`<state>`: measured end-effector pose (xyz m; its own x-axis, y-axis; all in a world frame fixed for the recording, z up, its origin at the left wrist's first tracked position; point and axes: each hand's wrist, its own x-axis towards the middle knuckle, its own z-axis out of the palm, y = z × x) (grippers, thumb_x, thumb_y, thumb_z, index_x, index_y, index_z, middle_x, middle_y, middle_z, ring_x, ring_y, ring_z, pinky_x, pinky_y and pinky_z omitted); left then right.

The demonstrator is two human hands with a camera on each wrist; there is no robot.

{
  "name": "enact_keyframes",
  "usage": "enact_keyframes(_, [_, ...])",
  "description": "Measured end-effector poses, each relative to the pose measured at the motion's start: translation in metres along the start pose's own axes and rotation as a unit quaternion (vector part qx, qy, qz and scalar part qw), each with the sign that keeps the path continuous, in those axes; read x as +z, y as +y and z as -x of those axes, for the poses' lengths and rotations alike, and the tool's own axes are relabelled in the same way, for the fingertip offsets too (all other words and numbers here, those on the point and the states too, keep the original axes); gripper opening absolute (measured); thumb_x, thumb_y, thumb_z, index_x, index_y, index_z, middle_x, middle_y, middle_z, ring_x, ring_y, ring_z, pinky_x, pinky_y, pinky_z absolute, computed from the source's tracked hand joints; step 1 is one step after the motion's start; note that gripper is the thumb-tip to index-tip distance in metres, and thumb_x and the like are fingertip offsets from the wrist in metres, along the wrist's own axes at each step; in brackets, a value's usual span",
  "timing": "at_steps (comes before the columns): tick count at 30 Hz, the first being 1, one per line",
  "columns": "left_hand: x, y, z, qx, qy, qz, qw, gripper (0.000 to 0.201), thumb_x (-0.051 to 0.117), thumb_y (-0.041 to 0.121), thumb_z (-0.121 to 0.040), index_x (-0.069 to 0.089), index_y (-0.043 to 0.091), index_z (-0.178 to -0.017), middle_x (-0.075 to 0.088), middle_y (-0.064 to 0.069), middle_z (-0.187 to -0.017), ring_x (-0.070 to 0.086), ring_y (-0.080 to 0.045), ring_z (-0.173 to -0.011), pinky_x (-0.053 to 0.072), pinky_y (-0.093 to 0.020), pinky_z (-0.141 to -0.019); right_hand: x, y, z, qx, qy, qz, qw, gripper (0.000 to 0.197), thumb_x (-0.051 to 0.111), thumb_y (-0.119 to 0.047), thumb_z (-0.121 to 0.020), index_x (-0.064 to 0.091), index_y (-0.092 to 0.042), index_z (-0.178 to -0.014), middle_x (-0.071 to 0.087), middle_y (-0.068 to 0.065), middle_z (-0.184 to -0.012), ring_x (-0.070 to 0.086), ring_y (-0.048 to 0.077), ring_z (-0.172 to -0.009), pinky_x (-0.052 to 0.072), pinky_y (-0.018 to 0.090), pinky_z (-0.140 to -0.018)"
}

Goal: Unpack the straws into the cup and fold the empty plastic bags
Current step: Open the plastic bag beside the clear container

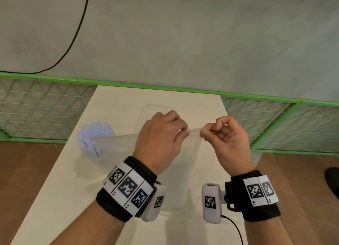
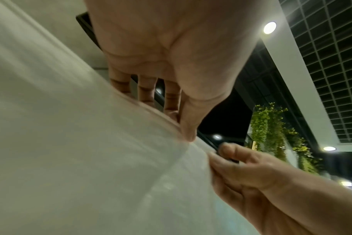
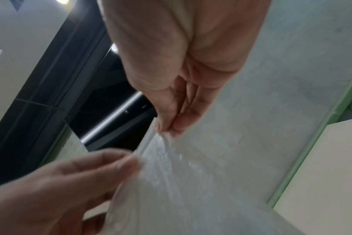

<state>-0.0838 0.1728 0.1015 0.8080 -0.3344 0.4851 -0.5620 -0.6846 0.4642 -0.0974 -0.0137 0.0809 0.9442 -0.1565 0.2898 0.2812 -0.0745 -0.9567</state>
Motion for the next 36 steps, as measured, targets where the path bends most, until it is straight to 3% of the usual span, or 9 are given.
enact_keyframes(4, [-0.026,-0.029,0.017,-0.025,0.011,-0.064,0.998,0.02,0.058,0.037,-0.089,0.072,0.024,-0.086,0.063,0.011,-0.085,0.052,-0.018,-0.078,0.044,-0.041,-0.066,-0.004,0.007,-0.005,0.0,0.014,0.008,1.0,0.034,0.066,0.015,-0.082,0.046,-0.013,-0.081,0.068,0.004,-0.079,0.065,0.021,-0.077,0.053,0.033,-0.078])
enact_keyframes(10, [-0.082,-0.065,0.057,-0.109,0.025,-0.151,0.982,0.019,0.055,0.049,-0.086,0.069,0.038,-0.082,0.06,0.02,-0.086,0.048,-0.009,-0.087,0.017,-0.029,-0.074,-0.001,0.011,-0.009,-0.016,0.01,0.013,1.0,0.033,0.064,0.015,-0.083,0.048,-0.014,-0.083,0.066,0.003,-0.081,0.064,0.02,-0.079,0.054,0.03,-0.08])
enact_keyframes(16, [-0.115,-0.079,0.08,-0.164,0.021,-0.206,0.964,0.021,0.052,0.057,-0.086,0.066,0.044,-0.078,0.056,0.025,-0.085,0.045,-0.003,-0.086,0.009,-0.03,-0.071,-0.001,0.013,-0.01,-0.018,0.015,0.02,1.0,0.035,0.062,0.016,-0.084,0.048,-0.017,-0.083,0.066,-0.001,-0.08,0.063,0.019,-0.08,0.053,0.029,-0.081])
enact_keyframes(20, [-0.119,-0.087,0.084,-0.172,0.006,-0.174,0.97,0.021,0.05,0.058,-0.087,0.064,0.044,-0.078,0.056,0.027,-0.082,0.048,0.0,-0.081,0.023,-0.034,-0.074,0.0,0.012,-0.009,-0.024,0.001,0.028,0.999,0.04,0.062,0.015,-0.084,0.052,-0.023,-0.081,0.066,0.0,-0.082,0.063,0.019,-0.082,0.052,0.032,-0.085])
enact_keyframes(25, [-0.111,-0.078,0.085,-0.13,-0.015,-0.025,0.991,0.008,0.064,0.028,-0.093,0.065,0.036,-0.095,0.059,0.022,-0.086,0.056,-0.001,-0.082,0.04,-0.01,-0.067,0.001,0.006,-0.005,-0.03,-0.029,0.021,0.999,0.04,0.061,0.014,-0.086,0.062,-0.026,-0.089,0.061,0.0,-0.089,0.059,0.025,-0.087,0.047,0.045,-0.085])
enact_keyframes(28, [-0.099,-0.068,0.083,-0.123,-0.065,0.026,0.99,0.024,0.052,0.049,-0.095,0.062,0.047,-0.117,0.053,0.02,-0.1,0.056,-0.008,-0.083,0.041,-0.012,-0.073,0.009,-0.006,0.0,-0.02,-0.072,0.059,0.995,0.02,0.066,-0.008,-0.088,0.07,-0.027,-0.095,0.059,0.001,-0.098,0.059,0.029,-0.092,0.047,0.042,-0.085])
enact_keyframes(31, [-0.088,-0.06,0.075,-0.147,-0.112,0.004,0.983,0.045,0.033,0.067,-0.092,0.07,0.043,-0.1,0.044,0.016,-0.094,0.05,-0.003,-0.081,0.035,-0.013,-0.069,0.023,-0.02,0.004,-0.026,-0.125,0.2,0.971,0.017,0.062,-0.039,-0.086,0.076,-0.03,-0.09,0.052,-0.002,-0.104,0.056,0.005,-0.084,0.042,0.011,-0.071])
enact_keyframes(34, [-0.081,-0.055,0.063,-0.221,-0.127,-0.055,0.965,0.058,0.032,0.058,-0.096,0.067,0.022,-0.066,0.043,0.008,-0.087,0.049,-0.007,-0.077,0.032,-0.021,-0.068,0.031,-0.024,0.004,-0.038,-0.147,0.33,0.932,0.042,0.057,-0.053,-0.092,0.074,-0.031,-0.06,0.053,-0.01,-0.1,0.057,0.002,-0.077,0.036,0.01,-0.063])
enact_keyframes(36, [-0.078,-0.059,0.058,-0.228,-0.161,-0.153,0.948,0.06,0.03,0.053,-0.099,0.068,0.019,-0.068,0.043,0.005,-0.09,0.048,-0.011,-0.083,0.038,-0.029,-0.081,0.032,-0.022,0.003,-0.031,-0.147,0.413,0.898,0.045,0.063,-0.047,-0.088,0.067,-0.026,-0.048,0.055,-0.012,-0.096,0.057,0.001,-0.077,0.035,0.014,-0.066])
